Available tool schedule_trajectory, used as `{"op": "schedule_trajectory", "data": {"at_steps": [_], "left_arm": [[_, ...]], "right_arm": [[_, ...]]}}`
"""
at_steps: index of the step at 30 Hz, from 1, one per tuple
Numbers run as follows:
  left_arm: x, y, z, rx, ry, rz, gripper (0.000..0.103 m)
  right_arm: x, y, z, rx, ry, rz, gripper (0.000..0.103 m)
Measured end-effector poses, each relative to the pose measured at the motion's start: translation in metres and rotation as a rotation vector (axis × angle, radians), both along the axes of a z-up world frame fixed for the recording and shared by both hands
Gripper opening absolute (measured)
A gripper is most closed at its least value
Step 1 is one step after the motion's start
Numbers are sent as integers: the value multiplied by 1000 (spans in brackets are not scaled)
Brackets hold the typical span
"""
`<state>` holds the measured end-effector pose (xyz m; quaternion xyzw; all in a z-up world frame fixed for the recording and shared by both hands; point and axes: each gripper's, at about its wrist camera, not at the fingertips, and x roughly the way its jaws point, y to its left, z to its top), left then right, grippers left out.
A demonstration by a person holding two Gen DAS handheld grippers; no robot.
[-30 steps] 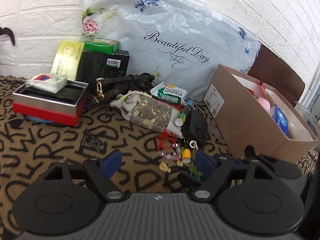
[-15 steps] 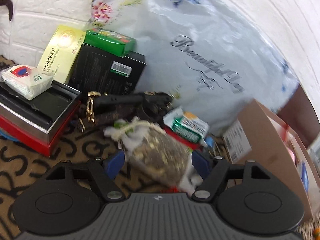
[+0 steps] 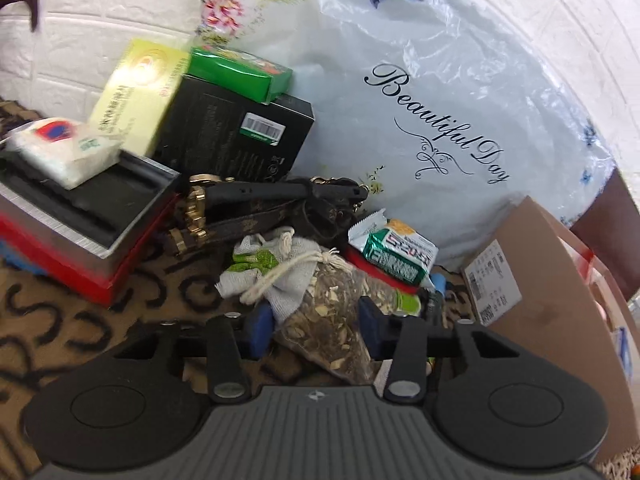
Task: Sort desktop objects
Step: 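Grasp the mesh sachet bag with the left tool while the right tool grasps the black key fob ring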
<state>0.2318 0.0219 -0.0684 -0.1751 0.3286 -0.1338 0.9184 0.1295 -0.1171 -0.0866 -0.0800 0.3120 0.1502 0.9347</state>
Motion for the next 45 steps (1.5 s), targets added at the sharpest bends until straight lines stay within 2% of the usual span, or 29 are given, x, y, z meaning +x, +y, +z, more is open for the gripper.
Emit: {"op": "schedule_trajectory", "data": {"at_steps": [3,7,11,16,18,20,21,22,23,24,26,27,28,30,32,36,37,39,41,42,43,45], "left_arm": [[-30,13,4,2,10,-3,43],[-80,31,6,39,26,-18,42],[-132,52,2,36,74,-47,42],[-178,72,2,36,133,-134,40],[-187,77,6,48,146,-142,27],[-191,77,8,78,132,-112,26],[-190,75,8,87,124,-83,34],[-189,74,8,83,125,-60,41],[-187,73,6,67,132,-51,55],[-186,72,4,53,138,-51,62],[-181,69,1,65,145,-46,65],[-179,67,-1,87,153,-37,67],[-177,65,-2,100,164,-37,68],[-174,67,-5,77,187,-39,73],[-170,68,-7,42,206,-27,76],[-159,68,-11,-14,224,22,77],[-157,67,-12,-14,210,25,77],[-152,64,-13,6,176,27,69],[-145,63,-11,26,150,19,67],[-141,63,-10,34,141,15,66],[-138,63,-10,37,136,9,66],[-133,66,-9,28,140,7,66]], "right_arm": [[-24,-9,6,9,28,43,16],[-58,-26,14,19,93,115,1],[-94,-44,17,23,136,158,0],[-130,-63,23,31,165,168,0],[-140,-69,25,30,167,167,0],[-142,-74,28,30,137,151,0],[-140,-75,29,32,123,138,0],[-137,-75,30,36,111,119,4],[-133,-73,31,37,99,112,7],[-131,-71,33,34,86,118,11],[-123,-64,35,27,60,115,16],[-117,-61,36,25,53,116,32],[-111,-56,35,20,48,109,57],[-102,-50,35,11,17,84,70],[-92,-42,34,-1,-15,78,70],[-67,-31,27,-28,-19,45,69],[-61,-29,24,-30,-13,36,69],[-51,-26,17,-29,2,20,67],[-42,-25,10,-24,18,2,64],[-40,-27,7,-2,17,-8,62],[-38,-31,5,33,27,-13,52],[-38,-37,5,65,61,-20,49]]}}
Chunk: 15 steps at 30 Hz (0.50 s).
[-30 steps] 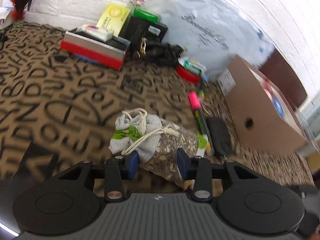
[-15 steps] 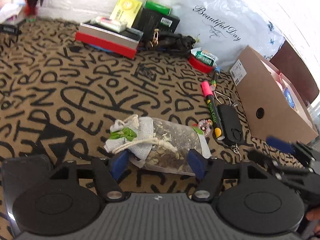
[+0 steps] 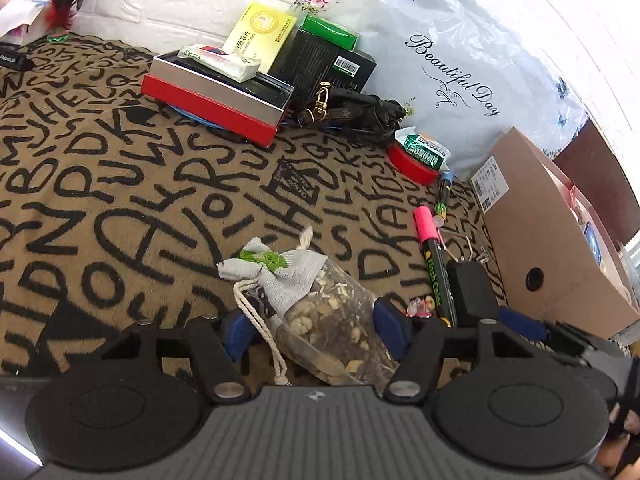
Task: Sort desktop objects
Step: 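Grasp the mesh sachet bag with the left tool while the right tool grasps the black key fob ring, then lift the sachet bag with the left tool while the right tool lifts the key fob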
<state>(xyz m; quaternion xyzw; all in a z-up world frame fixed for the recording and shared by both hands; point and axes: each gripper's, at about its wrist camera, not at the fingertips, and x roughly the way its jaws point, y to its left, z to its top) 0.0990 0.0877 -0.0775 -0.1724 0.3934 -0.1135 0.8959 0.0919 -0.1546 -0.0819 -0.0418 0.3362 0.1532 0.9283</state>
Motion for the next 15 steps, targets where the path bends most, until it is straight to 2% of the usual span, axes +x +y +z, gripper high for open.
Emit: {"op": "schedule_trajectory", "data": {"at_steps": [4,6,9,15], "left_arm": [[1,0,1,-6,17,-13,66],[2,-2,-2,-9,28,-12,73],[2,-8,-4,9,11,-10,75],[3,-14,-4,49,-11,-12,72]], "right_arm": [[-9,-7,2,-47,0,2,47],[-9,-8,2,-63,6,10,47],[0,-2,-1,-89,12,10,49],[11,2,-10,-90,-2,9,50]]}}
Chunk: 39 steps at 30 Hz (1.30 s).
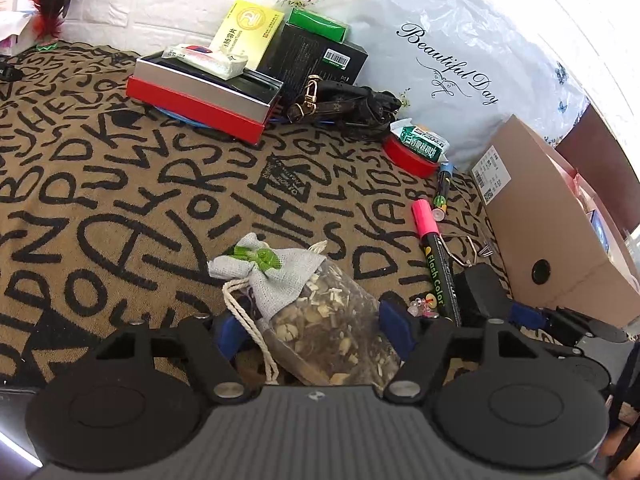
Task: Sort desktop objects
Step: 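Lift the sachet bag with the left tool while the right tool lifts the key fob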
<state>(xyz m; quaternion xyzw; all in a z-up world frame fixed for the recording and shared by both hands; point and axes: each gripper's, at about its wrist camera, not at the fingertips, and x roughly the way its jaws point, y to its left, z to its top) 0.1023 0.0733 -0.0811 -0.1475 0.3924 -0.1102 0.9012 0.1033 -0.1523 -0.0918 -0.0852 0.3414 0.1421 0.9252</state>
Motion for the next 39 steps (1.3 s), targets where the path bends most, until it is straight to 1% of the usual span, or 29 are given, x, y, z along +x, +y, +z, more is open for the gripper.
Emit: {"op": "schedule_trajectory", "data": {"at_steps": [2,4,6,7,8,9,13,17,19,24,26,30,32,36,39], "left_arm": [[-1,-5,1,26,-14,2,74],[-1,-10,-1,44,-23,16,73],[-3,-13,2,59,-32,21,65],[-6,-12,5,56,-34,28,63],[-9,-11,8,51,-39,29,58],[-13,-11,11,45,-44,32,56],[-30,-15,25,21,-67,19,54],[-45,-22,47,-18,-114,-14,54],[-51,-28,62,-29,-152,-34,54],[-60,-51,99,-68,-240,-106,54],[-59,-64,112,-69,-274,-137,54],[-51,-95,138,-90,-330,-203,54],[-44,-112,149,-103,-350,-240,54],[-24,-150,165,-140,-348,-296,54],[-7,-177,174,-165,-349,-334,54]], "right_arm": [[0,-2,0,9,2,5,49],[1,-1,1,2,5,9,49],[-1,-2,2,10,11,7,49],[-2,-3,3,25,19,8,48],[-6,-5,4,45,27,11,48],[-10,-8,6,62,34,14,48],[-36,-17,16,107,24,34,48],[-61,-28,35,152,-20,52,48],[-71,-36,45,175,-40,60,48],[-90,-55,76,244,-110,66,48],[-95,-65,89,264,-144,64,48],[-101,-93,117,304,-218,36,48],[-99,-108,130,309,-258,15,48],[-93,-143,153,300,-330,-47,48],[-80,-171,167,284,-366,-104,48]]}}
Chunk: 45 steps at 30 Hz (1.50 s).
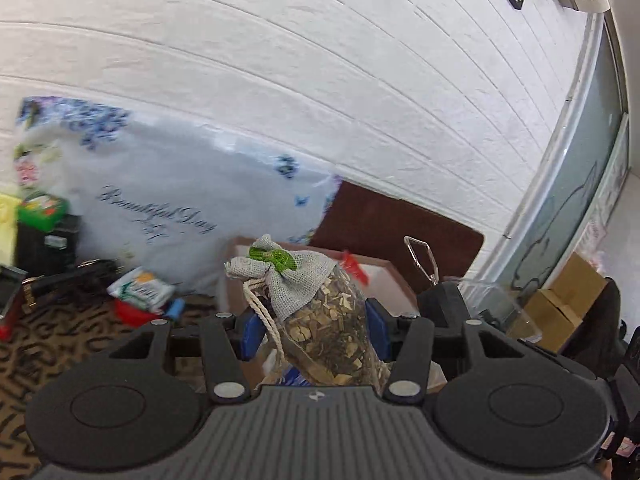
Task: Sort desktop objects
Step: 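Lift the sachet bag with the left tool while the right tool lifts the key fob, then lower the sachet and key fob into the cardboard box and open both tools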
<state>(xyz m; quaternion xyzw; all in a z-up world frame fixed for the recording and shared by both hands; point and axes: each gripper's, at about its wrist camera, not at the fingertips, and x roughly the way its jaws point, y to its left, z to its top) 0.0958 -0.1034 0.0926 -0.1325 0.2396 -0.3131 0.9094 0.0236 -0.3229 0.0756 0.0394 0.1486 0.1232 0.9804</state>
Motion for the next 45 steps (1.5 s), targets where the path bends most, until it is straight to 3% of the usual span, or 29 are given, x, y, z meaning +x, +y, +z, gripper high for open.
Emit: {"op": "schedule_trajectory", "data": {"at_steps": [6,13,20,26,28,29,30,31,37,41,45], "left_arm": [[35,-54,4,15,-7,-30,54],[93,-87,-18,43,55,-17,54],[137,-109,-43,93,100,-30,55],[149,-118,-58,102,101,-40,53],[150,-113,-58,56,104,-42,66],[149,-110,-56,39,109,-44,82],[148,-108,-55,29,105,-44,91],[146,-107,-52,28,93,-42,93],[133,-110,-51,117,73,-46,101],[125,-113,-53,175,46,-38,101],[117,-111,-51,186,52,-43,101]], "right_arm": [[38,-49,14,-2,10,-122,49],[91,-82,-4,-6,92,-237,49],[136,-90,-31,39,191,-260,49],[168,-93,-48,44,249,-267,49],[175,-95,-54,34,261,-261,49],[175,-94,-54,20,252,-266,51],[175,-93,-54,-2,240,-272,59],[173,-92,-52,-22,227,-272,71],[165,-89,-45,-56,197,-269,87],[161,-88,-49,-62,221,-273,91],[155,-87,-51,-79,238,-287,93]]}}
